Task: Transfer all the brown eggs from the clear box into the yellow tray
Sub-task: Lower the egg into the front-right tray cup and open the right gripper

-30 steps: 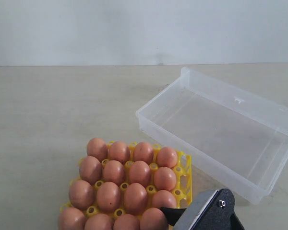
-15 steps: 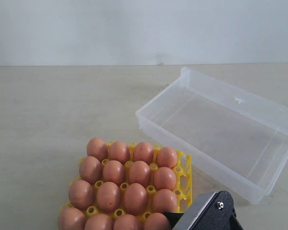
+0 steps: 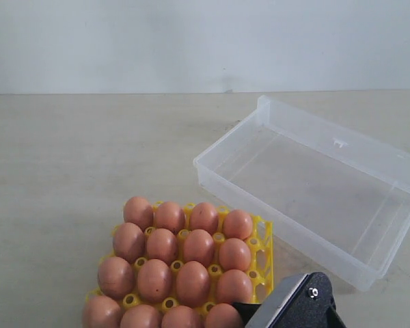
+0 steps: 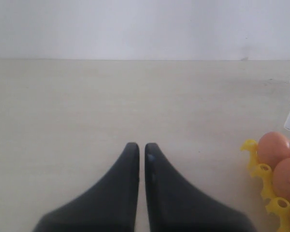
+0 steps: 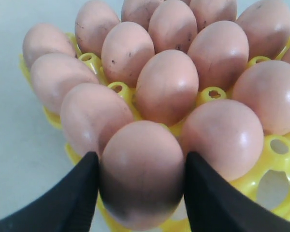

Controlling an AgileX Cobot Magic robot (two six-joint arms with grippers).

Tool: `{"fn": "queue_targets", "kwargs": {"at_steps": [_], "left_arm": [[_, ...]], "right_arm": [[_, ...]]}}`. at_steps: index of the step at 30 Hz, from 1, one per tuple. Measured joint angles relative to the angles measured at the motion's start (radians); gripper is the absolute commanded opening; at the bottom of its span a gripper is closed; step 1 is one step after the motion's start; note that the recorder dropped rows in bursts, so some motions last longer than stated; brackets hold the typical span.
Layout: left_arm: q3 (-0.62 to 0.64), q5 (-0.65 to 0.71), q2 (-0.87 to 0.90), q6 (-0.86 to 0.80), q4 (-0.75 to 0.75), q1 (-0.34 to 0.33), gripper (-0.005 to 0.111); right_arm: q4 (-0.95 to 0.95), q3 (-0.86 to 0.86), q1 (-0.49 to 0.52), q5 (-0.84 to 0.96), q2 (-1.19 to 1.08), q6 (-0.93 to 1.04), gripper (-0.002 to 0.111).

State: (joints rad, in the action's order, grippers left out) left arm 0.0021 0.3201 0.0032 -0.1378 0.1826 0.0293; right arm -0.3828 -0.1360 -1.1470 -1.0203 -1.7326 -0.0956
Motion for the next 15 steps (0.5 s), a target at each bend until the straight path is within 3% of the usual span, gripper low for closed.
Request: {"fn": "queue_targets", "kwargs": {"at_steps": [4, 15], "left_arm": [[0.0, 0.0, 0.0, 0.0, 0.0, 0.0, 0.004], [0.0, 0.0, 0.0, 0.0, 0.0, 0.0, 0.004]], "right_arm": [[0.013, -0.004, 0.0, 0.026, 0.0, 0.0, 0.065], [0.036, -0.008, 0.0, 0.089, 0.016, 0.015, 0.065]]}}
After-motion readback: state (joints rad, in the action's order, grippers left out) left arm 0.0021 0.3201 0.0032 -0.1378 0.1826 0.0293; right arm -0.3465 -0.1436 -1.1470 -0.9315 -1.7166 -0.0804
